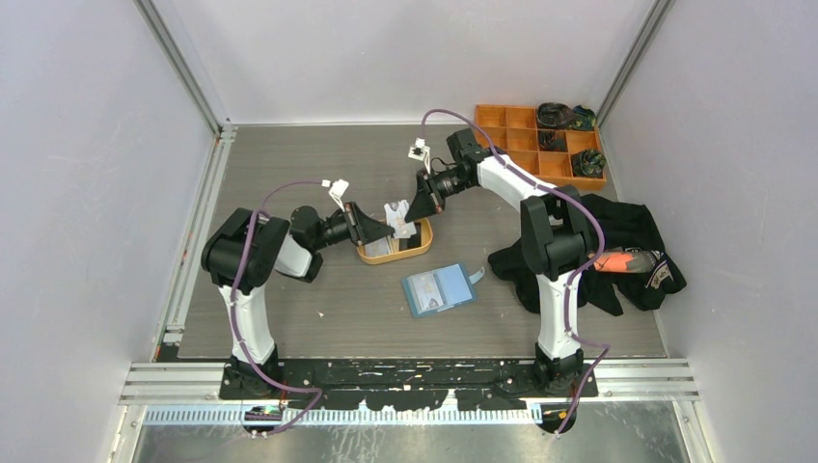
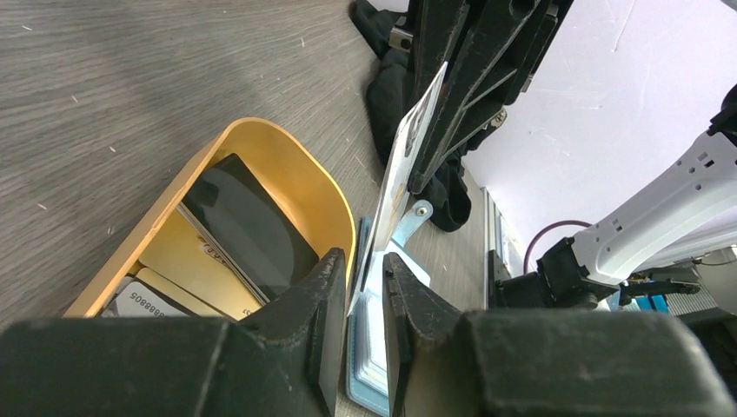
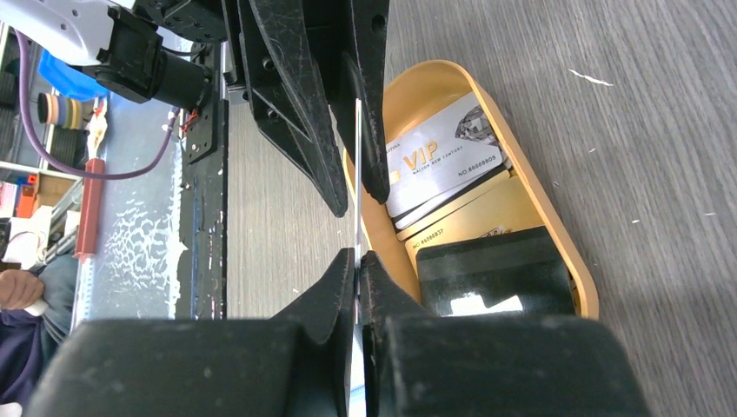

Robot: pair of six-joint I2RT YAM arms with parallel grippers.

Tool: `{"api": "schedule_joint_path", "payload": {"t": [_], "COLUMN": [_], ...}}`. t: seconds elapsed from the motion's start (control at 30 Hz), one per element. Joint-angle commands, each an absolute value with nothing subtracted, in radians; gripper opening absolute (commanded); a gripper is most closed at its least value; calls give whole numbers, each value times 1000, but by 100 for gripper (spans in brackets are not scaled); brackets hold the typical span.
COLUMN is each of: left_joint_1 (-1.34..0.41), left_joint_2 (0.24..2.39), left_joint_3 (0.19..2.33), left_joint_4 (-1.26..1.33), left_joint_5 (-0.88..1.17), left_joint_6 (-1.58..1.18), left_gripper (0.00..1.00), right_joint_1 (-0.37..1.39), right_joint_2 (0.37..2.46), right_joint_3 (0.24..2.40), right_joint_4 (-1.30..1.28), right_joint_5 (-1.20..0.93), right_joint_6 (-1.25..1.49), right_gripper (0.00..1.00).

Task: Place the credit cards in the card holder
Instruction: Pick up the credit card from the storage box.

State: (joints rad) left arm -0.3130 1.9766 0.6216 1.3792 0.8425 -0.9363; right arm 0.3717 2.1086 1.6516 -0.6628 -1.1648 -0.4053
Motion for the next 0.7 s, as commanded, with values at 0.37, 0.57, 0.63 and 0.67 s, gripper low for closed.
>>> {"api": "schedule_joint_path", "payload": {"t": [0.37, 0.57, 0.63, 0.67], "left_joint_1": [-316, -311, -308, -307], "left_joint_2": [2005, 2018, 2023, 2024], "left_joint_3": [664, 660, 661, 660], "left_joint_4": [1431, 1431, 1431, 1431], "left_joint_5": [889, 861, 856, 852], "left_joint_6": [-959, -980, -985, -986], "left_gripper": [0, 0, 0, 0], "right_joint_1": [362, 363, 363, 363], "right_joint_2": [2110, 2141, 2153, 2158], "right_joint_3": [1702, 1712, 1715, 1717], "right_joint_4": [-669, -667, -666, -667], "right_joint_5": [-1164, -1107, -1100, -1095], "right_joint_6": [-417, -427, -434, -439], "right_gripper": [2, 10, 15, 16]}}
